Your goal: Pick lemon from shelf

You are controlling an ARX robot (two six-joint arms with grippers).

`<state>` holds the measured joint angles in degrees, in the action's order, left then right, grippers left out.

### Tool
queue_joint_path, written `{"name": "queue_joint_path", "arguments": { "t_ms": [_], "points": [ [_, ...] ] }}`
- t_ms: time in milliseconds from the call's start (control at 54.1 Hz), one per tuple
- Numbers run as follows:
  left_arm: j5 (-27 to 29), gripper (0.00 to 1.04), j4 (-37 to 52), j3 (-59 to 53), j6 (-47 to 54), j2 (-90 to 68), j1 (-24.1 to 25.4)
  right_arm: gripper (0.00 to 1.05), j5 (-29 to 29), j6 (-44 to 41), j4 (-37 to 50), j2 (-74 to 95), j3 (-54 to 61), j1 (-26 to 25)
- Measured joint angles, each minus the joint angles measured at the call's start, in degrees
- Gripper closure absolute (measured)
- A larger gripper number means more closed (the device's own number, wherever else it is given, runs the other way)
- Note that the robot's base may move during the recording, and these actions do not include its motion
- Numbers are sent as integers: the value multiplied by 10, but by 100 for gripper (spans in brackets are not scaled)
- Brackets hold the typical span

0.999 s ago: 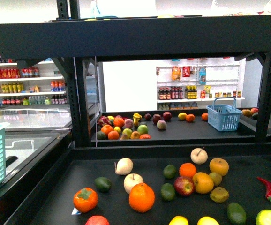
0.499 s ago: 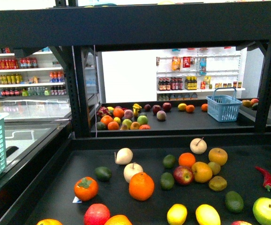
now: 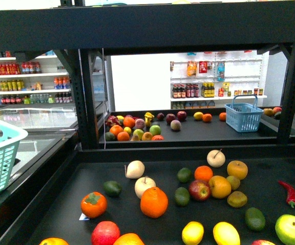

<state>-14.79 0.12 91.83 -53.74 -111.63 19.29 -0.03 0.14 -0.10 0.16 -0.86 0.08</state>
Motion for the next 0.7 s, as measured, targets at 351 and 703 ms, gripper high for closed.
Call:
{"name": "queue_joint_path", "arguments": {
  "t_ms": [351,703],
  "points": [
    [-62,85,-27,-79,56,110,-83,7,0,0,0,0,0,0],
    [-90,90,-35,-126,102,129,-240,7,0,0,0,0,0,0]
  ]
}}
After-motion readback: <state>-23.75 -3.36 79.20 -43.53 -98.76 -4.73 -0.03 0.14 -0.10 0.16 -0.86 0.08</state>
